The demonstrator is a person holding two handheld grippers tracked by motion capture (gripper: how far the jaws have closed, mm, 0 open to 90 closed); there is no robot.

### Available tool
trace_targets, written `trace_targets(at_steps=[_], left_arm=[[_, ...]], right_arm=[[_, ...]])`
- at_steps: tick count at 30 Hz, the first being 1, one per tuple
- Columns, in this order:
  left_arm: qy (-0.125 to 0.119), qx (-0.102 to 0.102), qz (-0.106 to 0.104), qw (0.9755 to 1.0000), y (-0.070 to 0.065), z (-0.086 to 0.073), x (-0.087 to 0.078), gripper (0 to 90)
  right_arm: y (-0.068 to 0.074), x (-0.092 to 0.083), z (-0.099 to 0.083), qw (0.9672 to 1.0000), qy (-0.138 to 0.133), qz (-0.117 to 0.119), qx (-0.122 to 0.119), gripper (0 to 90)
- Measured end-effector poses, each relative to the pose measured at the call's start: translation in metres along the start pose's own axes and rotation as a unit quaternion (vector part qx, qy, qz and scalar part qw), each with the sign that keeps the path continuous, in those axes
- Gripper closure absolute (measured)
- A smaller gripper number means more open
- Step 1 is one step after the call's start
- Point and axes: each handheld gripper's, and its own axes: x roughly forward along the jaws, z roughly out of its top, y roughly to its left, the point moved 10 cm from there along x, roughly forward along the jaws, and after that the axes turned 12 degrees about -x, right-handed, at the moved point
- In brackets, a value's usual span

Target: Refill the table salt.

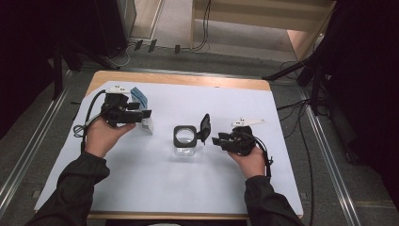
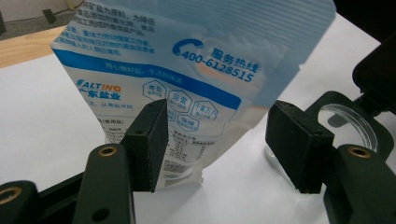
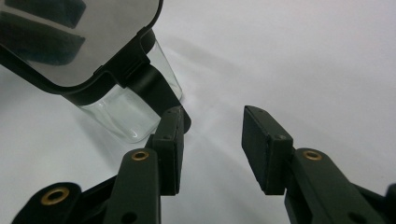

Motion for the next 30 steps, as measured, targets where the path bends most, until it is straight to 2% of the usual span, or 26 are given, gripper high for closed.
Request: trace_targets(at_steps=[5,10,13,17,23,25,30], left_arm=[[-0.008,-0.006,-0.001,0.9999,0.0007,0.0034,0.0025,41.9],[-0.013,-0.001,0.004,0.9999,0.0005,0.0041,0.0025,44.8],[-0.013,-0.001,0.0,0.9999,-0.0002,0.0036,0.002,46.6],[-0.017,0.005,-0.007,0.9998,-0.0019,0.0026,0.0005,54.7],[-0.018,0.012,-0.009,0.9997,-0.0026,0.0019,-0.0019,62.0],[-0.02,0.011,-0.012,0.9997,-0.0033,0.002,-0.002,67.4],[-0.015,0.011,-0.02,0.9996,-0.0035,0.001,-0.0029,71.5]], right_arm=[[-0.0008,-0.0021,-0.0031,1.0,0.003,-0.004,0.002,60.4],[-0.0006,-0.0035,-0.0044,1.0,0.002,-0.006,0.003,60.5],[-0.0005,-0.004,-0.0044,1.0,0.001,-0.006,0.004,60.5],[-0.0006,-0.0039,-0.0041,1.0,0.0,-0.005,0.004,60.6],[-0.0002,-0.0037,-0.0037,1.0,0.0,-0.004,0.003,60.6],[-0.0002,-0.0037,-0.0036,1.0,-0.001,-0.004,0.003,60.6],[-0.0002,-0.0039,-0.0036,1.0,-0.001,-0.004,0.004,60.6]])
